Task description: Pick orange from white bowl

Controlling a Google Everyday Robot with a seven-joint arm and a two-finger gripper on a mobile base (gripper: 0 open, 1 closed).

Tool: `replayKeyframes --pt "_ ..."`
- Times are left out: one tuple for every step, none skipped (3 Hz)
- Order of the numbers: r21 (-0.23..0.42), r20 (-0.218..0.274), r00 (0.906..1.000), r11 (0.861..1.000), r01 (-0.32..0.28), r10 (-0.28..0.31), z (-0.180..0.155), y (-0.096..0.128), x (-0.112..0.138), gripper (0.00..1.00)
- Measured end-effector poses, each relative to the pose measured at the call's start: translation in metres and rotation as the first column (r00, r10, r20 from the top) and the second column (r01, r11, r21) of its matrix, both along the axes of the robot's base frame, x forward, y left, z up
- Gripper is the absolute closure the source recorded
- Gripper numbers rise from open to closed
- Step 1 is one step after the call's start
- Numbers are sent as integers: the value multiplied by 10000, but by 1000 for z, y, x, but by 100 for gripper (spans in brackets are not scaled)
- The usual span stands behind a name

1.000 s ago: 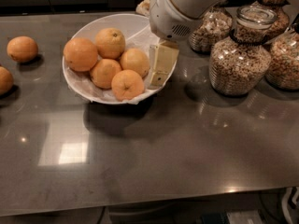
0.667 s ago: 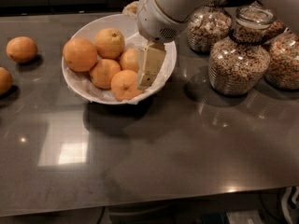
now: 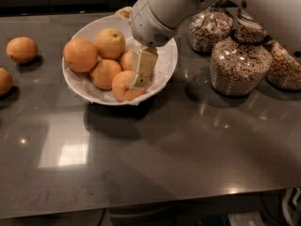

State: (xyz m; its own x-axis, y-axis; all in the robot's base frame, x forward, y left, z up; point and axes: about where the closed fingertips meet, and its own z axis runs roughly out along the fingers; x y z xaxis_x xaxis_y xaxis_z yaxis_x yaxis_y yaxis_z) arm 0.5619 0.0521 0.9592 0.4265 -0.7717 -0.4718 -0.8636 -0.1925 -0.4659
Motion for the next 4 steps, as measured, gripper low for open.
replayKeyframes --pt "49 70 9997 9997 -227 226 5 13 3 0" --pt "-19 115 9981 9982 -604 604 16 35 8 0" --pt "26 31 9917 9917 -1285 1285 26 85 21 0" --pt "77 15 9914 9914 -1308 1308 23 90 22 0"
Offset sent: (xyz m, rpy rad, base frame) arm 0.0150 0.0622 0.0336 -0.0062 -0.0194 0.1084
